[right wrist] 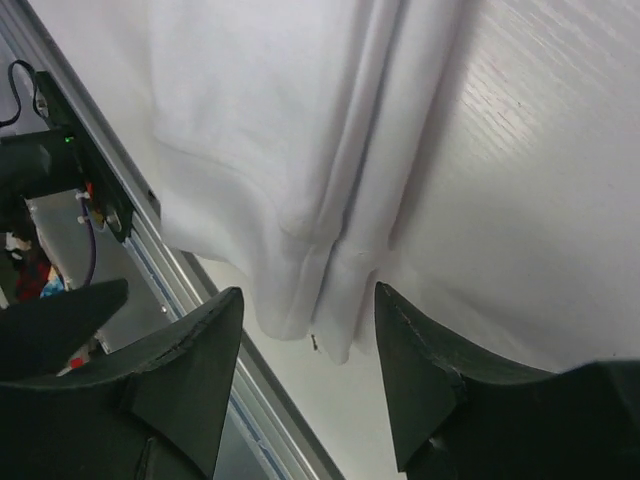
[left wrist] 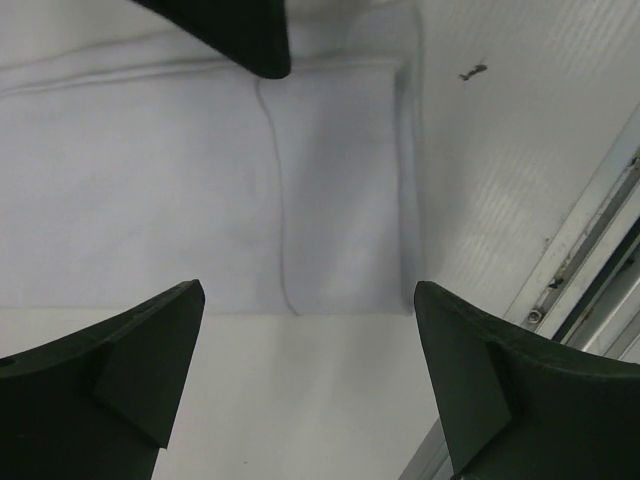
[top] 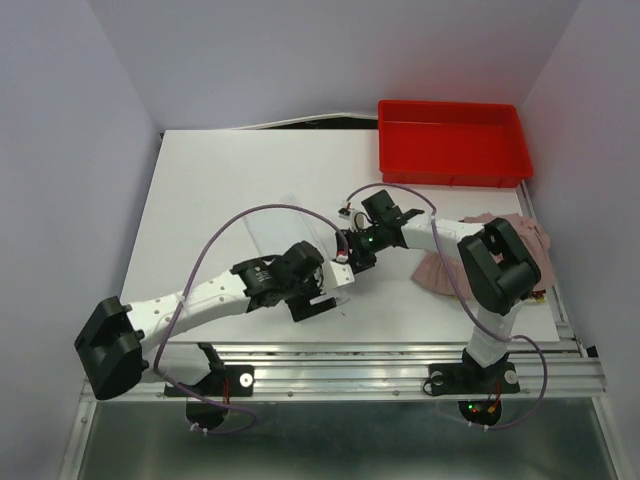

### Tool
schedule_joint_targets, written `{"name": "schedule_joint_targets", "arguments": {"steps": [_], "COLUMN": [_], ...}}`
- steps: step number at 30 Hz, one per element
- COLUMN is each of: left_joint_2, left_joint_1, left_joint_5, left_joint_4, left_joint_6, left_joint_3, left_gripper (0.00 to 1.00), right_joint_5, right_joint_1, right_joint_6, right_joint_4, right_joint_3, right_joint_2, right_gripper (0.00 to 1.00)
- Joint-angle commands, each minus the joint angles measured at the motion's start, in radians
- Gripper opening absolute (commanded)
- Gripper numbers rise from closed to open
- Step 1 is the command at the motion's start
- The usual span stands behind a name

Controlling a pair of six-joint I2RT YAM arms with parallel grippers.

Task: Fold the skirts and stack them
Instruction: Fold the skirt

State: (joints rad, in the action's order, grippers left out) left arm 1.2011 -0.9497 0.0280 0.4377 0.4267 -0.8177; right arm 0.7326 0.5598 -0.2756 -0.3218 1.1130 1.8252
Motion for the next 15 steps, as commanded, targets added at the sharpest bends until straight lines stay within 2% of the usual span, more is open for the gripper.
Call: {"name": "schedule_joint_targets", "arguments": {"steps": [1,5,10,15], "left_joint_2": [0.067,0.141,0.251,0.264], "left_joint_1": [-0.127,-0.237,-0.279,-0.279], "left_joint_5": [0.024,0.055,0.166,0.257], "left_joint_4": [0.001,0.001,-0.037,-0.083], "left_joint_6": [-0.034,-0.039,-0.075,-0.109], "left_joint_3": [-0.031,-0.011,-0.008,-0.001], "left_gripper": [0.99,0.99,0.98,0.81], "right_joint_5": [0.028,0.065,0.097,0.102], "right_joint_1": [0.005,0.005,0.005,0.005], "right_joint_6": [-0.03,-0.048,-0.06,-0.057], "right_joint_4": [0.029,0.029,0.038,0.036], "right_joint_3": [0.004,0.005,-0.008,-0.022], "right_joint_2": [0.032,0.065,0.098,0.102], "right_gripper": [0.61,0.62,0.55,0.45]}}
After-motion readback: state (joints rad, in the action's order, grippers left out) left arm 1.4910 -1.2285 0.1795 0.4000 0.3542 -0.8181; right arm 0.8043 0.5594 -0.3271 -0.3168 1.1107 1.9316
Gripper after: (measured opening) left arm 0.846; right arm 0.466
